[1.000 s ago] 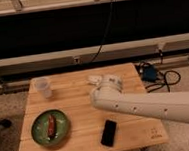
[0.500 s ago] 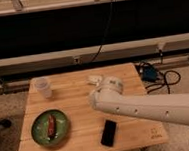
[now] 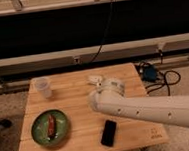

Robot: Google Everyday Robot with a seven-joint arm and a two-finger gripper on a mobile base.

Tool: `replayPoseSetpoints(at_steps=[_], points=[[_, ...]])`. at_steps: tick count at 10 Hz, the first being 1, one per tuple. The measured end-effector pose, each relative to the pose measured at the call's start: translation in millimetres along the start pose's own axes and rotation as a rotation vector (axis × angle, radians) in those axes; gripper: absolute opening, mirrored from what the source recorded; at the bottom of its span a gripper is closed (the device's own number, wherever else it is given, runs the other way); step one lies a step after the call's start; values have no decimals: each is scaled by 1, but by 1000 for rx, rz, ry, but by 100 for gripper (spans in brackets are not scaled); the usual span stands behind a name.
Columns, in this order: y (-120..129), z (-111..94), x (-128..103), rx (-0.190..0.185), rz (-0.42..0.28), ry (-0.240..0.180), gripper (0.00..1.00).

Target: Knock the bottle over

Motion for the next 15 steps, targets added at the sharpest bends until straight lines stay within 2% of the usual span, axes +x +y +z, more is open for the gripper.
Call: replayPoseSetpoints(at_steps=[1, 3, 5, 7, 10, 12, 15], points=[[-1, 2, 1, -11, 1, -1, 10], [-1, 5, 2, -60, -12, 0, 2], [1, 3, 22, -96, 32, 23, 0], [6, -7, 57, -130, 93, 52, 0], [7, -18, 97, -158, 160, 100, 0], [3, -17, 107, -174, 178, 117, 0], [-6, -9, 108, -189, 182, 118, 0]])
